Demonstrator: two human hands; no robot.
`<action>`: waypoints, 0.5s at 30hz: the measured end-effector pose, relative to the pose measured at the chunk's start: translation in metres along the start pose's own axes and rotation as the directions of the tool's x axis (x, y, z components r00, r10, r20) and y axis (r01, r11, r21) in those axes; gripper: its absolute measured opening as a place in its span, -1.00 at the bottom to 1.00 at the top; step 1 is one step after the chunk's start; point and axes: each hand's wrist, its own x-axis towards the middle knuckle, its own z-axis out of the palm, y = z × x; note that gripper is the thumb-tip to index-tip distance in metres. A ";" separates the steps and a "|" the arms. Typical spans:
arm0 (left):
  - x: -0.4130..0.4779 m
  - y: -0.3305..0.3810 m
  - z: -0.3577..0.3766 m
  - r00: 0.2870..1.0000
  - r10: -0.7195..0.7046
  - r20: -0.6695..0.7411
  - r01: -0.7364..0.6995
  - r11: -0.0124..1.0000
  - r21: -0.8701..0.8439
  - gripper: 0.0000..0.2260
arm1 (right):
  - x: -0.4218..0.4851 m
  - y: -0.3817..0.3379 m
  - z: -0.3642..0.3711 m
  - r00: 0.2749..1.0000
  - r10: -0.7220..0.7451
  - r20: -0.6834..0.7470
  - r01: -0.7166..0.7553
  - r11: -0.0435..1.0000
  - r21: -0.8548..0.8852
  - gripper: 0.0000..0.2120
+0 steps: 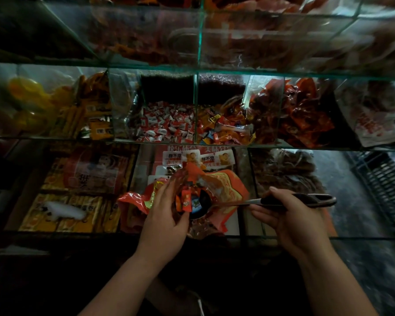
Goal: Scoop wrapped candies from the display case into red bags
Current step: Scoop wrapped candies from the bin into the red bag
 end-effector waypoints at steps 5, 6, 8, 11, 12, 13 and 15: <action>0.001 0.015 0.002 0.964 0.239 -0.119 -0.216 0.960 0.180 -0.53 | -0.023 -0.013 -0.003 0.993 -0.078 0.092 0.082 0.996 -0.045 -0.85; 0.003 0.019 0.004 0.965 0.252 -0.076 -0.232 0.951 0.206 -0.52 | -0.026 -0.015 -0.003 0.989 -0.098 0.109 0.104 0.993 -0.054 -0.82; 0.011 0.024 0.009 0.980 0.197 0.014 -0.193 0.944 0.268 -0.48 | -0.034 -0.018 0.000 0.980 -0.137 0.144 0.145 0.988 -0.047 -0.79; 0.020 0.023 0.013 0.989 0.142 0.050 -0.151 0.916 0.373 -0.40 | -0.043 -0.023 0.003 0.966 -0.187 0.178 0.195 0.980 -0.031 -0.74; 0.022 0.023 0.013 0.987 0.151 0.055 -0.161 0.903 0.397 -0.38 | -0.045 -0.024 0.004 0.962 -0.197 0.189 0.205 0.978 -0.025 -0.74; 0.023 0.023 0.013 0.984 0.166 0.058 -0.175 0.892 0.418 -0.39 | -0.048 -0.025 0.004 0.959 -0.204 0.197 0.211 0.977 -0.017 -0.77; 0.023 0.024 0.014 0.980 0.193 0.052 -0.197 0.884 0.425 -0.43 | -0.054 -0.028 0.004 0.952 -0.222 0.212 0.227 0.974 0.002 -0.82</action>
